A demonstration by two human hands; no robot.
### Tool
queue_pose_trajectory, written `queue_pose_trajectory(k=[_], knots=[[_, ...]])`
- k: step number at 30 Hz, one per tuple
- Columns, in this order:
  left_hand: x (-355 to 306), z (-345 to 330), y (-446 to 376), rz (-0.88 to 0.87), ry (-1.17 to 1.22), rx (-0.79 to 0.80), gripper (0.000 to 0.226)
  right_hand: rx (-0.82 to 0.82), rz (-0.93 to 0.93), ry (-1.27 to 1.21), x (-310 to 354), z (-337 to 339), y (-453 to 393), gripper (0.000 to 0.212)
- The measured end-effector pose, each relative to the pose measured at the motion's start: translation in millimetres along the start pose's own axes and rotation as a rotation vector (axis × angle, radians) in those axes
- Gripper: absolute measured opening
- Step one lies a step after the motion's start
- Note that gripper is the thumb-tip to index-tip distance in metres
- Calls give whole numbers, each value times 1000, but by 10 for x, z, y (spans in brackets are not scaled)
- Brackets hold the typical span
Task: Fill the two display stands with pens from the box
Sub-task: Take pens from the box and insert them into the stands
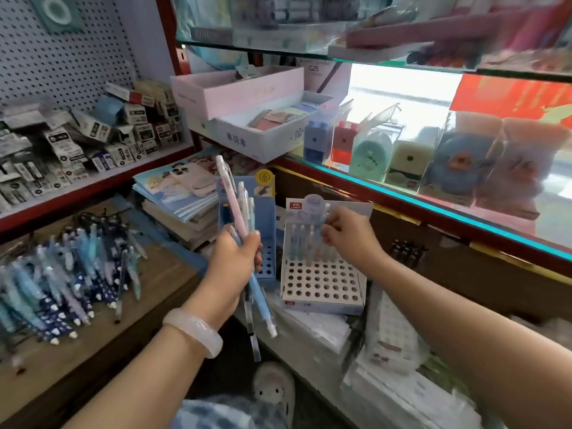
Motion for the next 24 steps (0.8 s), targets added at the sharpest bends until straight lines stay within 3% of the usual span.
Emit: queue_pose_trajectory(k=[6, 13, 24], knots=[[260, 49, 76, 67, 23, -92, 6, -75, 30, 32, -4, -413, -5, 4], [395, 73, 117, 96, 66, -81, 13, -94, 26, 214, -87, -722, -145, 13], [416, 90, 96, 113, 130, -48, 5, -53, -82, 401, -220, -1003, -266, 25]])
Point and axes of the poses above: each hand's wrist, its own y-axis away from the middle knuckle, its own z-axis out of the back of the hand, x = y × z, the point moved 8 cm from there along -y, towards the middle knuckle, and after that the axes turned 15 degrees about -z, right-handed, at the moved point
